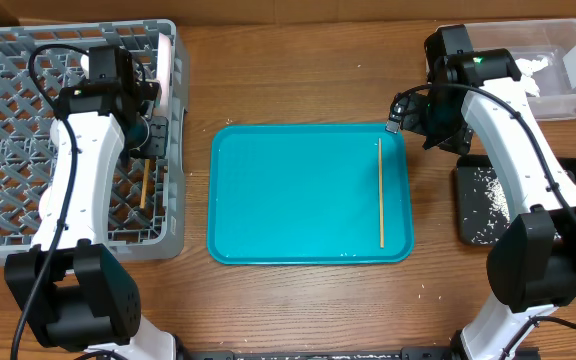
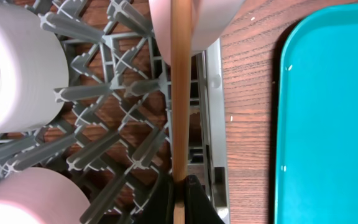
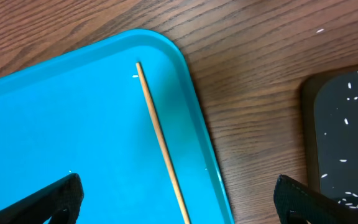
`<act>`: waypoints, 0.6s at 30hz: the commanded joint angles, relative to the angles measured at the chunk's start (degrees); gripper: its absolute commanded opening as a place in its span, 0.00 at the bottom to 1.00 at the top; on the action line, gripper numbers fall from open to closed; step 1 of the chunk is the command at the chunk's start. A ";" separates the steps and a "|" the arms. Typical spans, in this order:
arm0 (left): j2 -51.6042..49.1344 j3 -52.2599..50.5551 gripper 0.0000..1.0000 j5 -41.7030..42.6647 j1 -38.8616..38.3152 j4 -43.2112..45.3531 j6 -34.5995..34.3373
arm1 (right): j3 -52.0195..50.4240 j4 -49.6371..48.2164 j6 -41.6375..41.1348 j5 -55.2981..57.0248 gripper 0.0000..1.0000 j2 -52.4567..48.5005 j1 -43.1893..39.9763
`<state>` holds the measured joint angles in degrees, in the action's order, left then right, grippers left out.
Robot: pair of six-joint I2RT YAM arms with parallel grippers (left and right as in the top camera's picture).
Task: Sort waste into correct bins and load items into the dishwasher
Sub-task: 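Carry the chopstick left and drop it into the dish rack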
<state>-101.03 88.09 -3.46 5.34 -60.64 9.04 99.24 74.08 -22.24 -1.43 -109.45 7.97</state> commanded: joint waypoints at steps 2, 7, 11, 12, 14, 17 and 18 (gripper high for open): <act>0.44 -0.61 0.04 -0.37 -0.04 0.02 1.01 | 0.94 -0.35 0.15 0.52 1.00 1.33 0.00; 0.42 -0.61 0.04 -1.77 -0.04 -0.04 -2.51 | 0.94 -0.35 0.15 0.52 1.00 1.33 0.00; 0.44 -0.61 0.04 -2.51 -0.04 0.94 -5.73 | 0.94 -0.35 0.15 0.52 1.00 1.33 0.00; 0.44 -0.59 0.04 -2.47 -0.04 1.20 -6.84 | 0.94 -0.35 0.15 0.52 0.99 1.33 0.00; 0.44 -0.59 0.04 -2.47 -0.04 1.68 -8.35 | 0.94 -0.35 0.13 0.52 1.00 1.33 0.00; 0.44 -0.59 0.04 -1.97 -0.04 2.43 -9.20 | 0.94 -0.35 0.13 0.50 1.00 1.33 0.00; 0.44 -0.59 0.04 -1.84 -0.04 2.47 -9.22 | 0.94 -0.35 0.15 0.52 1.00 1.33 0.00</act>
<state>-101.03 88.09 -5.17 5.34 -58.52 2.44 99.24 74.06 -22.22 -1.41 -109.45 7.97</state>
